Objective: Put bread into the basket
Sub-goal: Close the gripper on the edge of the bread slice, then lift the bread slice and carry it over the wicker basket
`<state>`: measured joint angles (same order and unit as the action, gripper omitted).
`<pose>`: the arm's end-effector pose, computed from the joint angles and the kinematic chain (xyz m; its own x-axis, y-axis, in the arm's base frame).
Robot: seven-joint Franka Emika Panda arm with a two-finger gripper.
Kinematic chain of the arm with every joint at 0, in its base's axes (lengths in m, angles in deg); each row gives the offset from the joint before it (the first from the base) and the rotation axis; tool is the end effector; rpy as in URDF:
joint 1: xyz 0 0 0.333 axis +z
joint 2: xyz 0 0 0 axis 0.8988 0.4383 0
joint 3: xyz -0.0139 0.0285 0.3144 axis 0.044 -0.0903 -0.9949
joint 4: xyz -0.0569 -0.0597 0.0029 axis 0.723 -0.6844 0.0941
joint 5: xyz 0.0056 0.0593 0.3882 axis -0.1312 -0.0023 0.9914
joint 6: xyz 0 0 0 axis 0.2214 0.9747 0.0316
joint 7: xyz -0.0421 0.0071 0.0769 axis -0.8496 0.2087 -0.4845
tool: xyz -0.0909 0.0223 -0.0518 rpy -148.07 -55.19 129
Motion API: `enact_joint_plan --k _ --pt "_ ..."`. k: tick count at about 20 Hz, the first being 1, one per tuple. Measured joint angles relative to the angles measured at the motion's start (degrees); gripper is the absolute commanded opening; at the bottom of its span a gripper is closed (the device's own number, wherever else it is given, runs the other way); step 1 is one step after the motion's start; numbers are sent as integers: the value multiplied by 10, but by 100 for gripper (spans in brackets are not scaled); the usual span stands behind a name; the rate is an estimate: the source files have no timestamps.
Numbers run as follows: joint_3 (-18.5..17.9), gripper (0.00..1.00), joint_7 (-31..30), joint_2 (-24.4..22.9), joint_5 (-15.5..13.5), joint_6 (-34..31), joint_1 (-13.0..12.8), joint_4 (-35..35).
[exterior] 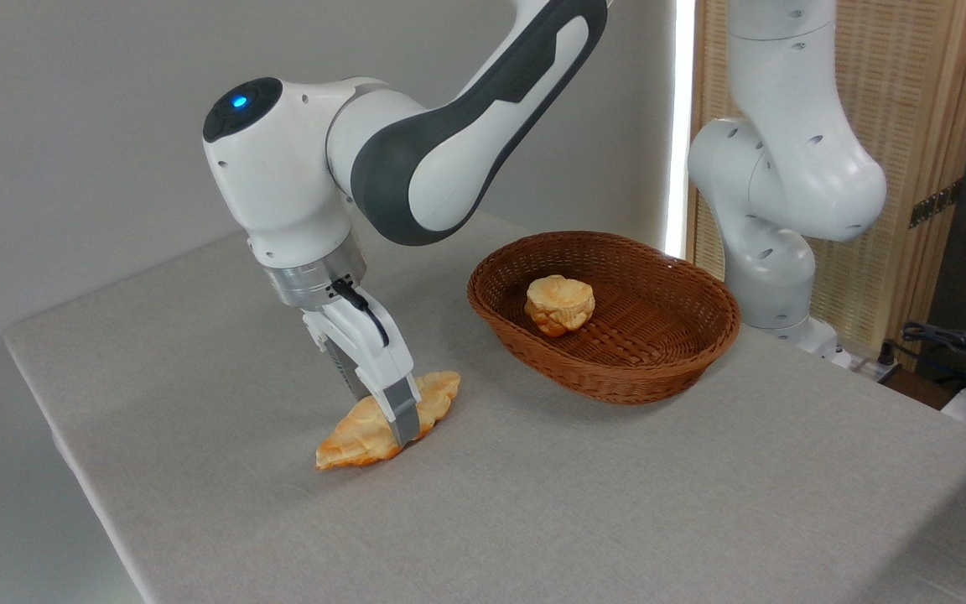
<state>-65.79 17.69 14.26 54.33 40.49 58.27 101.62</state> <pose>0.5695 -0.1007 0.4115 0.6738 -0.7368 -0.0557 -0.7211 -0.6722 0.1682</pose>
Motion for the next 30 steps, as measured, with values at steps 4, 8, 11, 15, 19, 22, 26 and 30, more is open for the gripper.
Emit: enact_joint_plan --k 4,8,11,15,19,22,26,30 --pt "0 49 0 0 0 0 0 0" --pt "0 51 0 -3 0 0 0 -2" --pt "0 51 0 -26 0 0 0 -10" --pt "0 51 0 -89 0 -17 0 -12" --pt "-4 55 0 -154 0 -79 1 -2" --pt "-5 55 4 -215 0 -98 1 52" --pt "-5 56 34 -301 0 -102 1 153" --pt "-6 58 57 -349 2 -125 3 210"
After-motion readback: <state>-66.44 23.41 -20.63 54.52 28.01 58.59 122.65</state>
